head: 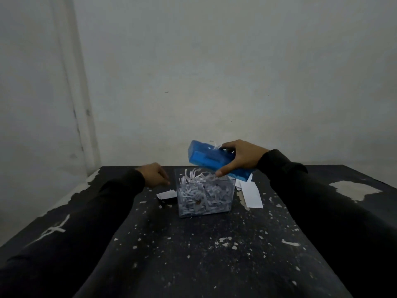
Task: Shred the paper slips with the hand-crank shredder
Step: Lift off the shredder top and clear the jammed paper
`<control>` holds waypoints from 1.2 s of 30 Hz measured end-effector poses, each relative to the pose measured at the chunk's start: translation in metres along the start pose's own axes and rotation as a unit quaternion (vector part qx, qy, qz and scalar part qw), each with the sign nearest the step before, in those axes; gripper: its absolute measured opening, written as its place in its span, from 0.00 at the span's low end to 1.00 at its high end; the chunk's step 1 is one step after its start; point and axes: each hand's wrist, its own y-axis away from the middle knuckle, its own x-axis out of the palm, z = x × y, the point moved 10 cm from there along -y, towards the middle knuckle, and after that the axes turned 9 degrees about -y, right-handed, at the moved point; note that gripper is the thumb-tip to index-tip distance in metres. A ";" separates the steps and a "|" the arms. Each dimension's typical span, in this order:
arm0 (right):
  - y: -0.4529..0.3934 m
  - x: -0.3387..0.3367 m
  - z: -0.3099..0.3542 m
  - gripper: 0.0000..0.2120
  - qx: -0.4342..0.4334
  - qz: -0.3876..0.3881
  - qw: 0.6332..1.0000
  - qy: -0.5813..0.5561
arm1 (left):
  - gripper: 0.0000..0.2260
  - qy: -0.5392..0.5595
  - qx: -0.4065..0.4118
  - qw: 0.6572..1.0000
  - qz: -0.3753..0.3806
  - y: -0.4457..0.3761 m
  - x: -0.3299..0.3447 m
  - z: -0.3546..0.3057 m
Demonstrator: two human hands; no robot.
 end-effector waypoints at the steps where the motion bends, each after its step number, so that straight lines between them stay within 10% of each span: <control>1: -0.003 0.006 0.005 0.48 0.000 0.009 1.000 0.019 | 0.12 -0.030 -0.005 0.999 0.027 -0.001 0.016 0.002; 11: -0.017 0.035 0.028 0.51 0.012 0.065 0.993 0.101 | 0.14 -0.032 -0.038 0.998 0.044 -0.004 0.051 0.014; 17: -0.020 0.039 0.030 0.51 0.012 0.077 0.991 0.106 | 0.32 -0.013 -0.032 0.998 0.043 0.008 0.039 0.019; 22: -0.018 0.038 0.031 0.51 0.008 0.077 0.991 0.110 | 0.10 0.202 0.091 0.963 -0.156 0.026 -0.033 -0.019; 28: -0.024 0.049 0.031 0.53 0.019 0.094 0.988 0.122 | 0.44 0.186 0.145 0.972 -0.010 0.028 -0.015 -0.071; 36: -0.013 0.059 0.020 0.54 0.010 0.080 0.992 0.097 | 0.47 0.185 0.153 0.971 -0.009 0.025 -0.007 -0.075</control>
